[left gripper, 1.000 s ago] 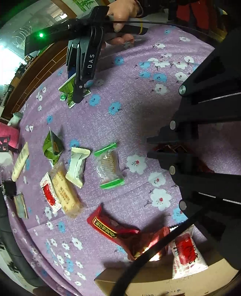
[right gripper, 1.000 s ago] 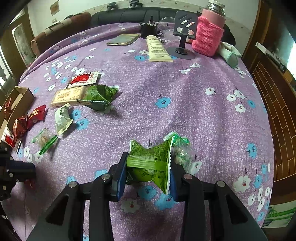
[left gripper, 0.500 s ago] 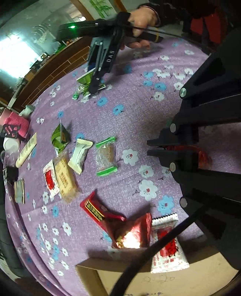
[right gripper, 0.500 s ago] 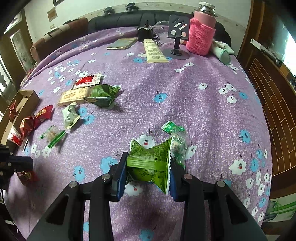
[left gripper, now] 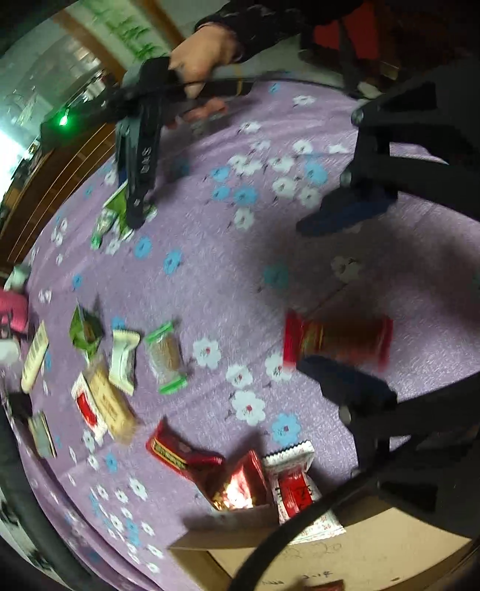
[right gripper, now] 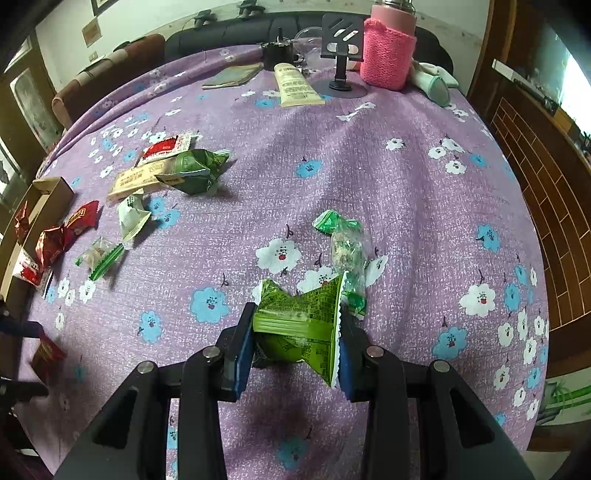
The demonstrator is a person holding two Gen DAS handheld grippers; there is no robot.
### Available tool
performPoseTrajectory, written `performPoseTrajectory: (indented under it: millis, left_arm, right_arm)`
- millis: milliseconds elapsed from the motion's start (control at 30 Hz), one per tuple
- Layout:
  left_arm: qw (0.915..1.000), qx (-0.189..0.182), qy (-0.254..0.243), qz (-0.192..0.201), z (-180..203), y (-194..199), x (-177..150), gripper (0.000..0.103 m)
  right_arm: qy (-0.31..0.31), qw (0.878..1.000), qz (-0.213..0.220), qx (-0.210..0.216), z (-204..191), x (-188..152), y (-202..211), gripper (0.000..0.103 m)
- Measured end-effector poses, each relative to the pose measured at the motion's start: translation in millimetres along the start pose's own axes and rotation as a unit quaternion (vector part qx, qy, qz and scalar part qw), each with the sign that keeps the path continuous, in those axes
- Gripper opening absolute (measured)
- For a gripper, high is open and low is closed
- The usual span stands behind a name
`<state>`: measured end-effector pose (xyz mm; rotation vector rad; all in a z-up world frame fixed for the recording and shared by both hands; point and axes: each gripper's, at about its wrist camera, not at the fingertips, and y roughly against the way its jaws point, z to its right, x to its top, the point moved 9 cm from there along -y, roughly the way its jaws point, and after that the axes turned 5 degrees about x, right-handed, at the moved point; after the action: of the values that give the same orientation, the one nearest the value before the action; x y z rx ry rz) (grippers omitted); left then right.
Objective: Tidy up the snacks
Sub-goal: 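Carry the red bar with the left gripper into the box while right carries the green packet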
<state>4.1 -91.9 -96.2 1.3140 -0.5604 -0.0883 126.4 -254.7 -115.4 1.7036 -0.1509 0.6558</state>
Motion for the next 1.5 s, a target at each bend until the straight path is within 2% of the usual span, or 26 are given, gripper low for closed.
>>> performPoseTrajectory:
  millis: [100, 167, 267, 333, 433, 467, 667, 833, 933, 1267, 1500]
  left_arm:
    - [0.9994, 0.027, -0.021, -0.007, -0.7, -6.7, -0.7, 0.071]
    - [0.9994, 0.026, -0.012, -0.022, -4.9, -14.9, -4.9, 0.059]
    - [0.9993, 0.024, 0.004, -0.027, -11.1, -16.4, -8.4, 0.051]
    - [0.9990, 0.035, 0.005, -0.027, -13.2, -16.2, -9.4, 0.046]
    - [0.9971, 0.074, 0.008, -0.018, -19.8, -16.8, -9.7, 0.024]
    - [0.9966, 0.080, 0.014, -0.013, -22.2, -16.7, -9.6, 0.022]
    - [0.9948, 0.075, 0.067, 0.015, -29.2, -11.9, -12.9, 0.021]
    - [0.9927, 0.040, 0.106, 0.041, -28.0, -2.3, -14.3, 0.021]
    - [0.9909, 0.034, 0.117, 0.057, -24.8, 1.3, -9.2, 0.021]
    - [0.9901, 0.051, 0.101, 0.084, -11.2, -8.2, 19.1, 0.021]
    - [0.9890, 0.061, 0.094, 0.096, -8.8, -5.2, 27.6, 0.021]
  right_arm:
    - [0.005, 1.000, 0.000, -0.003, -0.3, 1.3, -0.7, 0.037]
    - [0.009, 1.000, 0.000, -0.007, -0.9, 1.4, -1.0, 0.037]
    - [0.016, 1.000, 0.000, -0.014, -2.1, 0.8, -1.1, 0.037]
    - [0.017, 1.000, 0.001, -0.015, -2.2, 0.5, -1.0, 0.037]
    - [0.016, 1.000, 0.002, -0.014, -2.4, 0.3, -0.7, 0.037]
    - [0.016, 1.000, 0.003, -0.014, -2.5, 0.1, -0.6, 0.037]
    - [0.018, 1.000, 0.002, -0.015, -4.9, -0.2, 2.9, 0.037]
    - [0.017, 1.000, 0.010, -0.011, -12.5, -2.2, 14.8, 0.037]
    - [0.018, 1.000, 0.013, -0.013, -21.0, -7.7, 22.5, 0.037]
    - [0.006, 1.000, 0.003, -0.021, -53.0, -48.2, 35.9, 0.037]
    - [-0.011, 1.000, 0.006, -0.019, -79.3, -52.0, 34.8, 0.037]
